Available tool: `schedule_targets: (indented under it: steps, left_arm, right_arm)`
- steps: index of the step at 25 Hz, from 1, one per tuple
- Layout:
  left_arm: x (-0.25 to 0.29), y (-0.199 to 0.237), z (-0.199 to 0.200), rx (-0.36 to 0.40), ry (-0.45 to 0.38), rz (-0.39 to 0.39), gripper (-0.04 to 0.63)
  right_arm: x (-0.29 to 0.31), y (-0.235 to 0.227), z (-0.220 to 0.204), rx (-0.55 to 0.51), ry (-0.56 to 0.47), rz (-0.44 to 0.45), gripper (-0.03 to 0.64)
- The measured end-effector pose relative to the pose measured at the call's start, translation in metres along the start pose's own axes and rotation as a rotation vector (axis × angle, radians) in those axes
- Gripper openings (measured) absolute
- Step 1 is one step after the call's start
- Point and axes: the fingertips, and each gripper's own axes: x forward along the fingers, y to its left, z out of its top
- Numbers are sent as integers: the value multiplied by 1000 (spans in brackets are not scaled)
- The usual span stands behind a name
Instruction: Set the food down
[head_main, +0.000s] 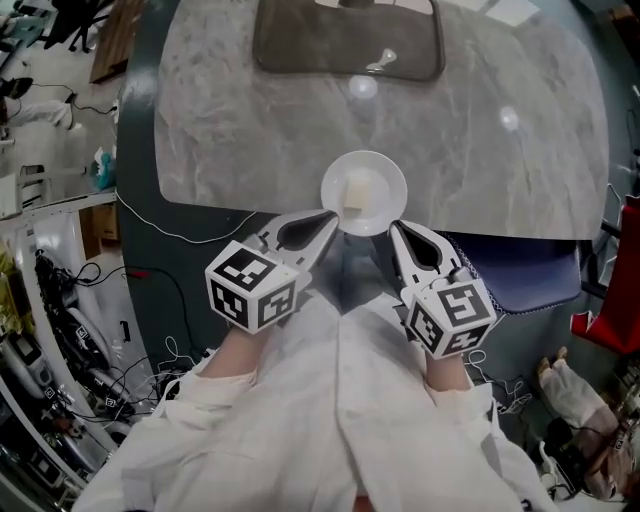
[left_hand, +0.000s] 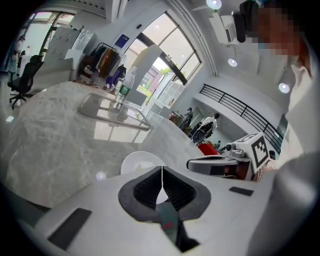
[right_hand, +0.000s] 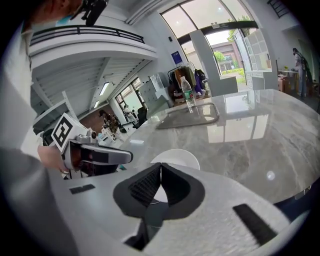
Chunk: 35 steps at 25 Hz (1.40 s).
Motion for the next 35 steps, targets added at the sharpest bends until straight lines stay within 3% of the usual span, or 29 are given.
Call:
schedule_targets:
  steps: [14, 26, 35]
  left_arm:
    - [22, 19, -37, -56, 98, -1, 17]
    - [26, 38, -50, -131, 109, 43, 18]
    - [25, 46, -53, -112, 103, 96, 18]
  right_arm:
    - [26, -12, -37, 59, 84, -8, 3]
    - [34, -21, -56, 100, 126, -43, 3]
    - [33, -30, -60, 126, 130, -70, 5]
